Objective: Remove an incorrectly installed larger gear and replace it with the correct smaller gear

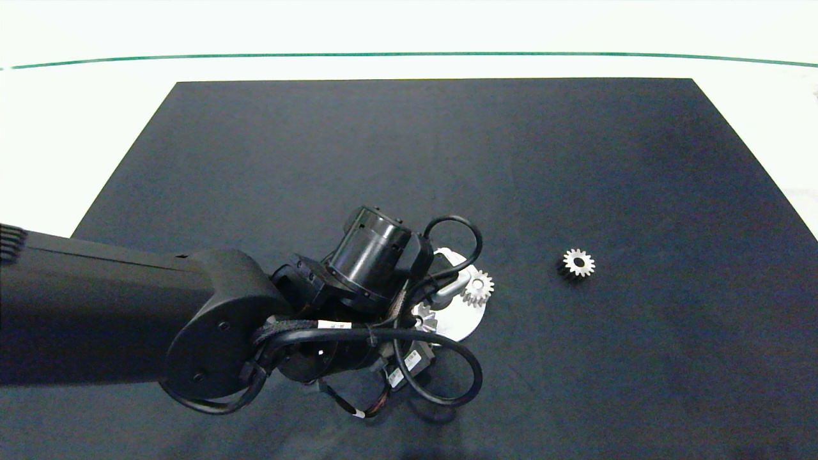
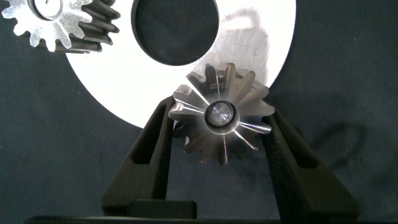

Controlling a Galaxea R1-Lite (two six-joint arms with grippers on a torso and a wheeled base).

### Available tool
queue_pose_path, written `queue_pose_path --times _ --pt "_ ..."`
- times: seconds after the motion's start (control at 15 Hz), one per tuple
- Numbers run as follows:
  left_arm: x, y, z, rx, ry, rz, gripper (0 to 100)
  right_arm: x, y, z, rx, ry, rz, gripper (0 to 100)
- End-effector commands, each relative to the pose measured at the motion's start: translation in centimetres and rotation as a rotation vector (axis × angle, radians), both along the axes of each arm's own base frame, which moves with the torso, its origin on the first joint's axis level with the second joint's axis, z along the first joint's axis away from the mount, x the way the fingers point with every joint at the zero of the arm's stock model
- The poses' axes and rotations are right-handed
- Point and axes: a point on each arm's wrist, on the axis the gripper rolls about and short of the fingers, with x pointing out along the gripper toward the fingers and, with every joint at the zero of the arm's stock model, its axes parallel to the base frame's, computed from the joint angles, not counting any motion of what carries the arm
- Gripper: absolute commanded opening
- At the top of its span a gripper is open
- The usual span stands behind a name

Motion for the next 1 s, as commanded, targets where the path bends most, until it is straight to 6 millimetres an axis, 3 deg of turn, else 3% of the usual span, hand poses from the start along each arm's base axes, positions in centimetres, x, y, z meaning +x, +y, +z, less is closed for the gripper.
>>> queue_pose_path --times 0.07,0.67,1.0 --pt "-0.2 0.2 0.2 0.022 0.016 -0.002 28 0.1 0.0 -0.2 -0.001 0.012 0.001 100" --pt "-0.4 0.0 1.1 0.028 0.017 -0.011 28 0.1 0.0 -0.2 -0.002 0.009 0.002 100" --pt "-1.6 -0.3 1.7 0.024 0.018 -0.043 28 0.0 0.0 -0.2 -0.002 0.005 0.002 100"
